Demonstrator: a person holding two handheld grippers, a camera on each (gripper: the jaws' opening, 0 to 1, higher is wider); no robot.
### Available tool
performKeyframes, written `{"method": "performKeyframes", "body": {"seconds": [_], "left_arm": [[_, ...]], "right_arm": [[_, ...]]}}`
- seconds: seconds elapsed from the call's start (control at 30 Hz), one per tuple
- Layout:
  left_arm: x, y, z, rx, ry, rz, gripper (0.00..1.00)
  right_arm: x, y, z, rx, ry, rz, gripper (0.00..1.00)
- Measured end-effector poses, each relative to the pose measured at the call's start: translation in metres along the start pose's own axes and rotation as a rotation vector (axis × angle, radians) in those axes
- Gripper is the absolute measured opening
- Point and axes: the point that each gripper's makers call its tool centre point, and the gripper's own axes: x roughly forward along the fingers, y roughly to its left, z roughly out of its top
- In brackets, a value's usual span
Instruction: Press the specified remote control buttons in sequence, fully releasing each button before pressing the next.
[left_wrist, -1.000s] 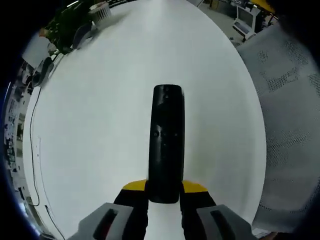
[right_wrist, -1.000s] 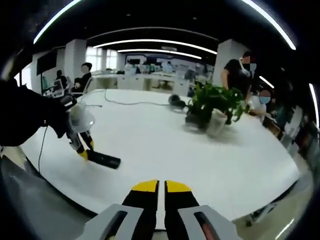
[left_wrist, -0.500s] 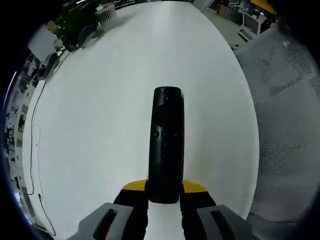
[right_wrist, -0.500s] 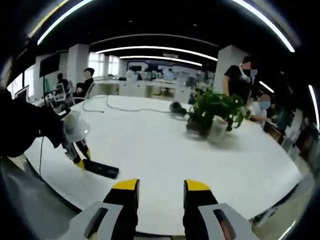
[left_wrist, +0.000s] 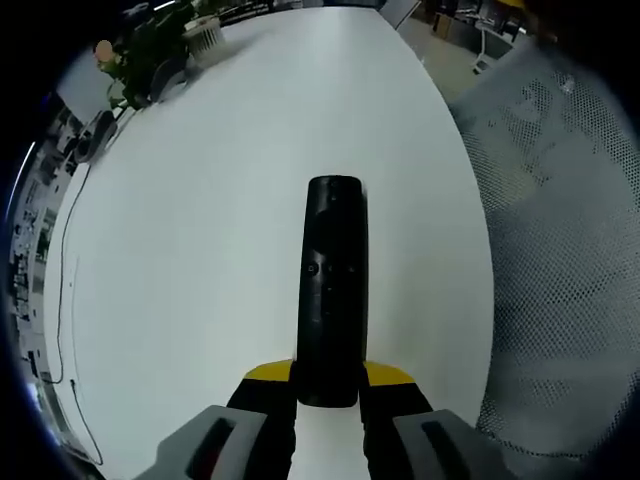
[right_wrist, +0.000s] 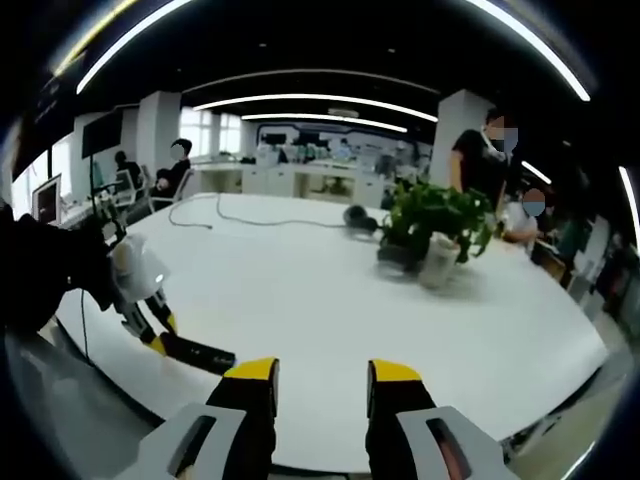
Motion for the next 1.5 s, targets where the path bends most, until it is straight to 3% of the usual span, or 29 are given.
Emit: {"method": "performKeyframes", "body": {"seconds": [0.17, 0.43, 1.5], "left_arm": [[0.000, -0.005, -0.001, -0.010, 0.016, 0.004, 0.23], [0.000, -0.010, -0.002, -0.034, -0.011, 0.005, 0.23], [-0.002, -0.026, -0.004, -0.038, -0.010, 0.009, 0.24]], "right_arm": [[-0.001, -0.002, 0.000, -0.001, -0.003, -0.010, 0.28], [0.000, -0.005, -0.002, -0.011, 0.010, -0.030, 0.25], [0.001, -0.004, -0.005, -0.024, 0.029, -0.030, 0.20]]}}
